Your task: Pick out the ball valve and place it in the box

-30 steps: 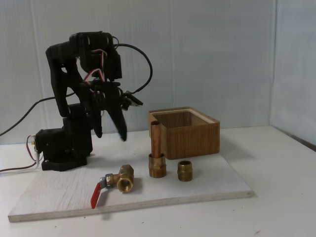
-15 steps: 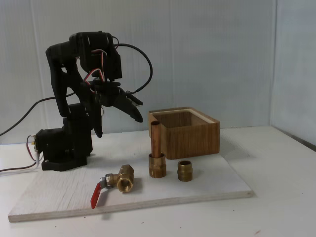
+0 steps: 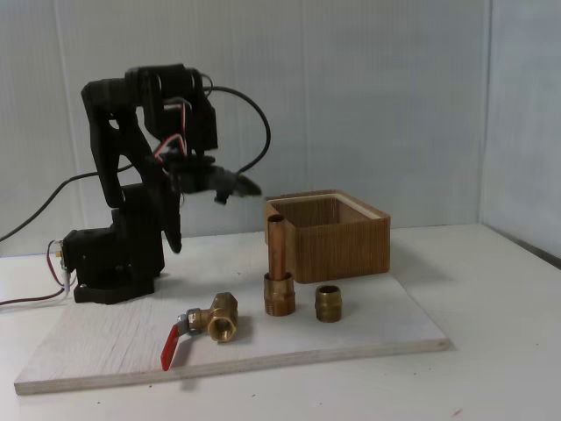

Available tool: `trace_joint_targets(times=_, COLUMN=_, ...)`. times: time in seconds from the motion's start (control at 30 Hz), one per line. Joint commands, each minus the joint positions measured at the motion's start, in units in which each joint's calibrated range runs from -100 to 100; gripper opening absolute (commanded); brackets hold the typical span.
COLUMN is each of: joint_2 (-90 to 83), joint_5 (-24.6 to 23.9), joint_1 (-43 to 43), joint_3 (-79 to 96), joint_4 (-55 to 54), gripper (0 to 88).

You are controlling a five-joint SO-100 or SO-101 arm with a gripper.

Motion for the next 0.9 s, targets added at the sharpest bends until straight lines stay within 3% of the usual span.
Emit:
trace_joint_targets(times=0.0, joint_2=-0.2, joint_5=0.0, joint_1=-0.3, joint_3=2.8, joint_4=-4.6, gripper=77.2)
trace_joint_targets(times=0.3, joint_2=-0.2, joint_5=0.1, joint_1=0.2, joint_3=9.6, joint_4=-13.7, gripper=63.1)
trace_joint_targets(times=0.87, joint_2=-0.2, joint_5=0.0, joint_1=0.2, joint_3=18.6, joint_4=-28.7, gripper=62.5)
